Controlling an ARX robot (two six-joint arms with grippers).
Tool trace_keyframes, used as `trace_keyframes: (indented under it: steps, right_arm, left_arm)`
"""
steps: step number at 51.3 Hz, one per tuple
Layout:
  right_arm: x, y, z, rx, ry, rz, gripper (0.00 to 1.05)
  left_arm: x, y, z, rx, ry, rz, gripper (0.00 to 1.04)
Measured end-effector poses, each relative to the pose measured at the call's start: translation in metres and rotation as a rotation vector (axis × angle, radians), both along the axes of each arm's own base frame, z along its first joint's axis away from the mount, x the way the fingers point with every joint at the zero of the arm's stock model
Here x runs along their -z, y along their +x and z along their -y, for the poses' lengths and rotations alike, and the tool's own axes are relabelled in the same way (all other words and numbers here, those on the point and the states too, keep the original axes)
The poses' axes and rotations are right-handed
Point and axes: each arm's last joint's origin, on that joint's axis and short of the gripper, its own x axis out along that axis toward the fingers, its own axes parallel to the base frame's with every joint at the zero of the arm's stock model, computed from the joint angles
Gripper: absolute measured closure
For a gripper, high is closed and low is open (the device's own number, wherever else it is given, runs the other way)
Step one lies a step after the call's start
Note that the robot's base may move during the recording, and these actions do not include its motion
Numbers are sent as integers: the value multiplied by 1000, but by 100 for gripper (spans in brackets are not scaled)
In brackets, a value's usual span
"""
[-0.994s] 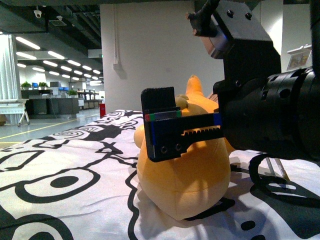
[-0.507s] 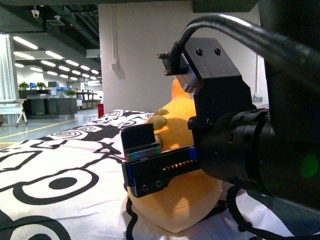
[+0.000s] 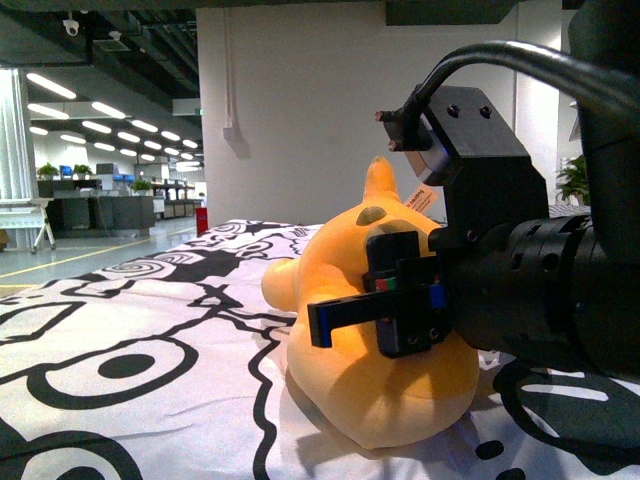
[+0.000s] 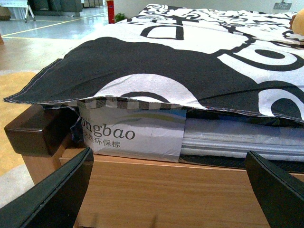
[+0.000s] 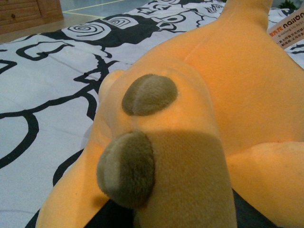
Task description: Put away toys
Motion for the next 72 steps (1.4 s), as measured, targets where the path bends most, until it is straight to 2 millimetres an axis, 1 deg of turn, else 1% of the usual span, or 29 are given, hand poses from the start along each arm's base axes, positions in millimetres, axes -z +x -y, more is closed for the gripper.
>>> trace_keyframes:
  steps: [3, 5, 12, 17, 22, 25, 31, 38, 49, 53, 56, 61, 63, 66, 72]
  right_arm:
    - [-4, 1, 2, 6, 18, -2, 86]
    - [-6, 1, 4, 10, 25, 0, 88]
    - [-15, 2, 8, 6, 51, 3, 88]
    - [-26, -1, 15, -3, 74, 15, 88]
    - [-45, -5, 30, 11, 115, 51, 88]
    - [-53, -6, 36, 23, 131, 70, 88]
    - [-80, -10, 60, 54, 166, 137, 88]
    - [-93, -11, 80, 79, 186, 167, 88]
    - [-96, -11, 111, 118, 206, 174, 88]
    - [-98, -14, 130, 144, 218, 184, 88]
    - [-99, -19, 140, 146, 221, 193, 88]
    - [-97, -33, 151, 135, 224, 199, 88]
    - [-96, -42, 154, 116, 233, 199, 88]
    - [-94, -52, 155, 92, 241, 198, 88]
    - [-88, -81, 150, 19, 261, 201, 88]
  left_arm:
    - [0, 0, 0, 0, 0, 0, 6]
    - [0, 0, 0, 0, 0, 0, 6]
    - [0, 0, 0, 0, 0, 0, 6]
    - [0, 0, 0, 0, 0, 0, 6]
    - [0, 0, 0, 0, 0, 0, 6]
    - [0, 0, 0, 0, 0, 0, 6]
    - [0, 0, 0, 0, 0, 0, 6]
    - [0, 0, 0, 0, 0, 0, 6]
    - [0, 0, 0, 0, 0, 0, 6]
    - [0, 0, 0, 0, 0, 0, 6]
    - [0, 0, 0, 0, 0, 0, 6]
    - [0, 0, 0, 0, 0, 0, 6]
    - [0, 0, 0, 0, 0, 0, 6]
    - [0, 0, 0, 0, 0, 0, 6]
    - [0, 0, 0, 0, 0, 0, 6]
